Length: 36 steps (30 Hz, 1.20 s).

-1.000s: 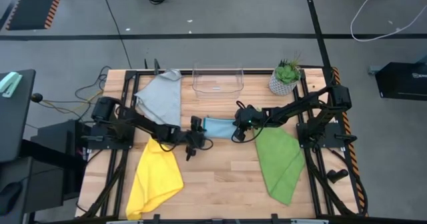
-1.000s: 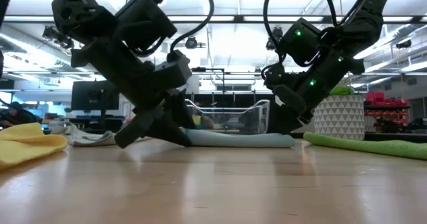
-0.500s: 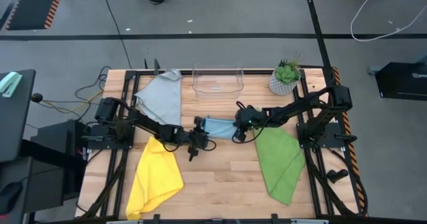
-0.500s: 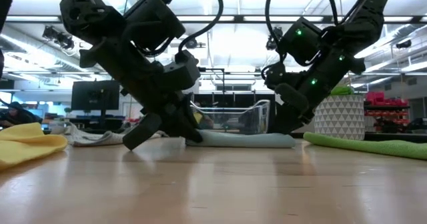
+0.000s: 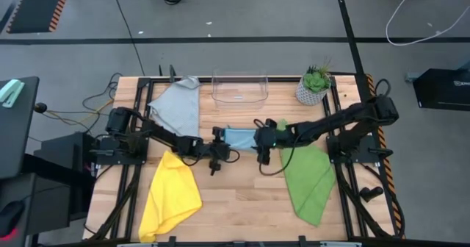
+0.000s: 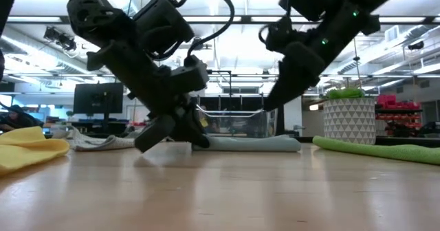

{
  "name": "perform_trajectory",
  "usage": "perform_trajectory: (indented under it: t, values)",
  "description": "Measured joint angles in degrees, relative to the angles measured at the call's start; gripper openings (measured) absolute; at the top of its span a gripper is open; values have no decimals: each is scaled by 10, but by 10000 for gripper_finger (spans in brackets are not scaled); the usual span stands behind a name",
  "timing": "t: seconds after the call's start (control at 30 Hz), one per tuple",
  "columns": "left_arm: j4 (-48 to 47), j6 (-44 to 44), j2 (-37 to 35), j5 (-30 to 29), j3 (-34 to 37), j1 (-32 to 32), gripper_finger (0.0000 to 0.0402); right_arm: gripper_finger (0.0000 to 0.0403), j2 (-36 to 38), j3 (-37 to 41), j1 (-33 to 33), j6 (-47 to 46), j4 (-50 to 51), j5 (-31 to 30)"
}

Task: Fold microfiber towels
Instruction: Put the folded blue microfiber towel into the transparent bin

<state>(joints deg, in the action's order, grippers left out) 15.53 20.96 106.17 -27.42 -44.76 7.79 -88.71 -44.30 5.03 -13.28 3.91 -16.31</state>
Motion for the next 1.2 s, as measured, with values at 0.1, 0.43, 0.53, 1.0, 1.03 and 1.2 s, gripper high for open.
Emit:
perform_trajectory:
  t: [0.1,0.43,0.53,1.0,1.03,1.2]
  values:
    - [-5,-19,0,9,-15,-3,18,267,-34,-29,28,0,6,-42]
    - [-23,-57,0,22,-40,-12,18,293,-118,-72,63,60,13,-109]
    - [-28,-68,0,22,-45,-14,18,279,-146,-84,66,90,17,-132]
    - [-40,-84,-1,44,-52,-23,19,178,-210,-116,58,163,24,-205]
    - [-39,-84,-1,44,-52,-23,19,170,-214,-115,56,166,26,-205]
    - [-36,-87,-2,48,-52,-23,18,149,-225,-117,46,168,15,-211]
